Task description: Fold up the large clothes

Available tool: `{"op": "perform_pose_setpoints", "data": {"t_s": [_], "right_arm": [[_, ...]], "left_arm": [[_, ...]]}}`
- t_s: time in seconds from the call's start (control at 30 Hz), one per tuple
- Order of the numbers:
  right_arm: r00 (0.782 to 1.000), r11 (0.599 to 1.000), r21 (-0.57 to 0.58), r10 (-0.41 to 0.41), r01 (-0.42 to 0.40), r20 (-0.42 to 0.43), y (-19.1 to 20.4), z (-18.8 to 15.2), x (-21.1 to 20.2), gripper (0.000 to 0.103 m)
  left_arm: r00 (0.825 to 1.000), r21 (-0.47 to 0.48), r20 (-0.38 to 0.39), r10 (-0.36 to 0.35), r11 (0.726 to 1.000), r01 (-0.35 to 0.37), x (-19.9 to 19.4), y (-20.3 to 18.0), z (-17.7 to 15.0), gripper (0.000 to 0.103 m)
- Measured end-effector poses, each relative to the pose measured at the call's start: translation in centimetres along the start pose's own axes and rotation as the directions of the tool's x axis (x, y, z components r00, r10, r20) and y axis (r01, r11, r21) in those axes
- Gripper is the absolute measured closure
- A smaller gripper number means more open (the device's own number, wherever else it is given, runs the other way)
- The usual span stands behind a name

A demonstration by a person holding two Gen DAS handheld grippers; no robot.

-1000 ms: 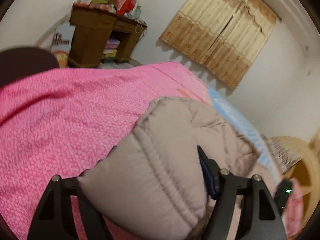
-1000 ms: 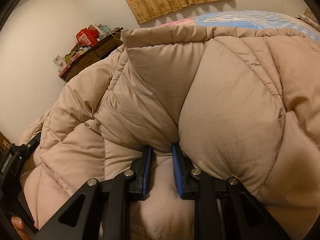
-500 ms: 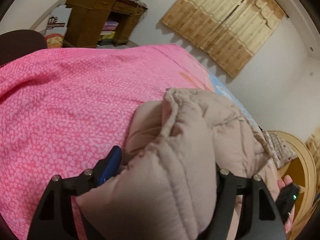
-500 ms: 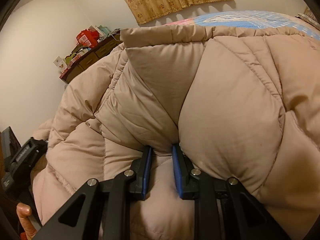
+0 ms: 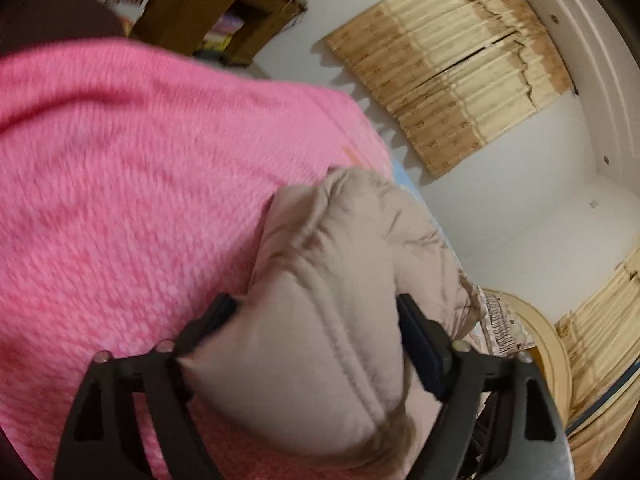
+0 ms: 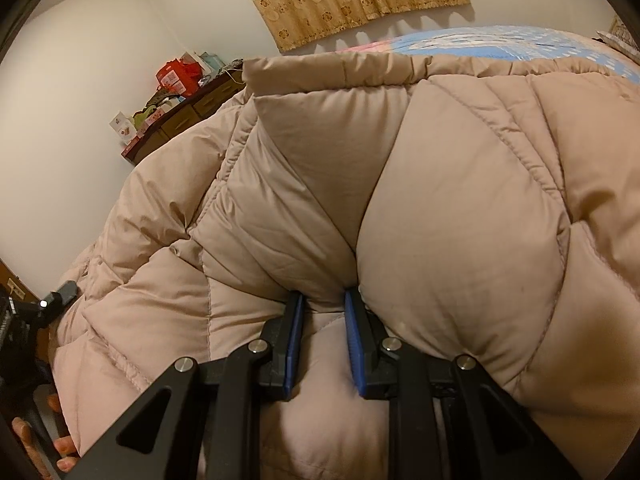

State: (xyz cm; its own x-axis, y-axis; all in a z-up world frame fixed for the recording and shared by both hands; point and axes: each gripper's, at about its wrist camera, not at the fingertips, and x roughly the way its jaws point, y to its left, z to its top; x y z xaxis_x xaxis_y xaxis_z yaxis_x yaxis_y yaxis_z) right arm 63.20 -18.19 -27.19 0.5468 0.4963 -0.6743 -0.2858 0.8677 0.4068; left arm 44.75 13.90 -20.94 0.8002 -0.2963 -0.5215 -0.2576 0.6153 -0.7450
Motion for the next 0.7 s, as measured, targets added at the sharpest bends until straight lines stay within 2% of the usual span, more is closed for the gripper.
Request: {"op": "perform_pose_setpoints", "data": {"t_s": [0.03, 0.13, 0.17, 0.2, 0.27, 0.3, 0.37, 0.43, 0.53, 0.57, 0.6, 0.67, 0.7], "right_arm": [[1.0, 1.0, 0.0, 0.0, 0.0, 0.0, 0.0, 0.0, 0.0, 0.081], [1.0, 1.0, 0.0, -0.001, 0.001, -0.001, 0.0, 0.0, 0.0, 0.081], [1.0, 1.0, 0.0, -0.002, 0.002, -0.001, 0.0, 0.0, 0.0, 0.081], [1.0, 1.0, 0.002, -0.002, 0.002, -0.002, 0.0, 0.0, 0.0, 0.081], [1.0, 1.0, 0.01, -0.001, 0.001, -0.006, -0.1, -0.1, -0.1, 0.081], [1.0, 1.0, 0.018, 0.002, -0.002, -0.013, -0.2, -0.1, -0.1, 0.081], [0.999, 0.999, 0.045, 0.02, -0.018, -0.035, -0.6, 0.3, -0.2, 0.081], [0.997, 0.995, 0.094, 0.051, -0.045, -0.063, -1.4, 0.8, -0.2, 0.081], [0.982, 0.973, 0.206, 0.132, -0.103, -0.132, -2.8, 1.7, -0.6, 0.081], [0.974, 0.961, 0.244, 0.168, -0.128, -0.15, -3.4, 2.0, -1.2, 0.081], [0.969, 0.953, 0.264, 0.191, -0.146, -0.154, -3.8, 2.2, -1.6, 0.081], [0.958, 0.924, 0.32, 0.258, -0.208, -0.123, -5.3, 2.3, -4.0, 0.081], [0.955, 0.912, 0.337, 0.28, -0.233, -0.098, -6.2, 2.3, -5.2, 0.081]], "left_arm": [[1.0, -0.02, -0.016, -0.014, 1.0, 0.014, 0.7, 0.2, -0.3, 0.013], [1.0, 0.007, 0.008, 0.023, 1.0, -0.023, 1.5, -0.3, -0.3, 0.015], [0.999, 0.015, 0.016, 0.029, 0.999, -0.029, 1.5, -0.6, -0.2, 0.027], [1.0, 0.025, 0.019, 0.018, 1.0, -0.018, 1.5, -0.9, 0.1, 0.046], [1.0, 0.076, 0.022, 0.006, 0.997, -0.007, 1.1, -2.1, 0.5, 0.067], [0.999, 0.126, 0.037, 0.012, 0.992, -0.017, 0.7, -3.1, 0.5, 0.074], [0.996, 0.237, 0.084, 0.036, 0.97, -0.055, -0.4, -5.5, 0.3, 0.08], [0.988, 0.392, 0.153, 0.009, 0.917, -0.07, -2.5, -9.2, -1.1, 0.082], [0.977, 0.623, 0.194, -0.084, 0.781, -0.056, -5.5, -15.7, -4.4, 0.082], [0.974, 0.698, 0.191, -0.121, 0.714, -0.048, -6.3, -18.2, -5.9, 0.082], [0.973, 0.736, 0.185, -0.14, 0.675, -0.043, -6.6, -19.6, -6.8, 0.082], [0.969, 0.839, 0.138, -0.203, 0.544, -0.005, -7.6, -23.5, -10.2, 0.082], [0.969, 0.864, 0.121, -0.215, 0.503, 0.004, -7.9, -24.7, -11.4, 0.082]]}}
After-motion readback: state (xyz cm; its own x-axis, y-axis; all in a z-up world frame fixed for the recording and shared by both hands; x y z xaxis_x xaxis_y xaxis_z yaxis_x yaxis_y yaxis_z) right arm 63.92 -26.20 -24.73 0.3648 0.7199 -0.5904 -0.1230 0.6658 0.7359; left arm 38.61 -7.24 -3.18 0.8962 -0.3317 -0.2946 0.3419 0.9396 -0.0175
